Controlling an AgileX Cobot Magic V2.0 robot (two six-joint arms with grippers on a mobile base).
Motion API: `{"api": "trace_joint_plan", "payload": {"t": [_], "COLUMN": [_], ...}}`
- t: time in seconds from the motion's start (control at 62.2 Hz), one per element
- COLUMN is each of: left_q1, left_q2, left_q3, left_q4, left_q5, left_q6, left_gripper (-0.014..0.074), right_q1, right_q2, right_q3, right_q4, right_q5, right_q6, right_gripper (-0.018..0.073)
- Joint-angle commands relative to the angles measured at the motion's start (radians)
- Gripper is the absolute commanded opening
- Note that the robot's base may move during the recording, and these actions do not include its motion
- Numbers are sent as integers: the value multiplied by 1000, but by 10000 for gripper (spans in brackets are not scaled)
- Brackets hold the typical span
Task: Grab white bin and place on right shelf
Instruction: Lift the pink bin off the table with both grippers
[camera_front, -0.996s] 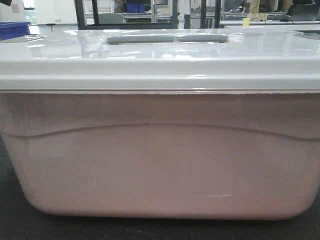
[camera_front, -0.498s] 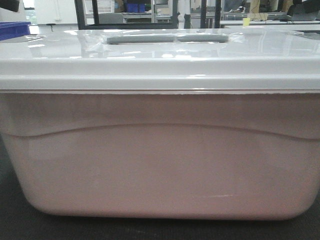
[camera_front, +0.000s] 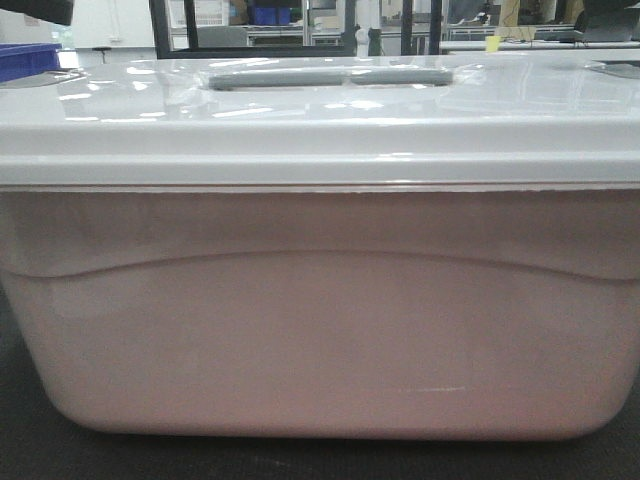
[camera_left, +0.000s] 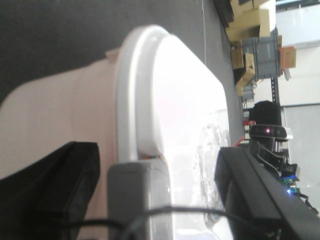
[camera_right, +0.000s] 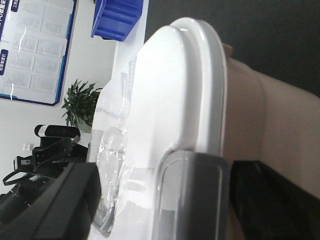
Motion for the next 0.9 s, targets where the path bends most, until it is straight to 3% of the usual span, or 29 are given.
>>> {"api": "trace_joint_plan", "payload": {"t": [0.0, 0.145, 0.402, 0.611, 0.884], "left_q1": [-17, -19, -19, -19, -37], "left_q2": [-25, -25, -25, -25, -25], "left_q3": [-20, -20, -20, -20, -22], "left_q4": [-84, -87, -87, -108, -235], "left_q5": [139, 139, 161, 164, 164], "left_q6": [4, 4, 4, 4, 4], "left_gripper": [389, 389, 375, 246, 32], "right_q1": [1, 1, 1, 1, 1], "right_q2": [-20, -20, -20, -23, -23], "right_q3": [-20, -20, -20, -20, -20], "right_q4": [79, 79, 84, 188, 321], "right_q5": [87, 85, 84, 137, 173], "right_q6": [-13, -13, -13, -13, -12], "right_gripper": [620, 596, 330, 216, 163]}}
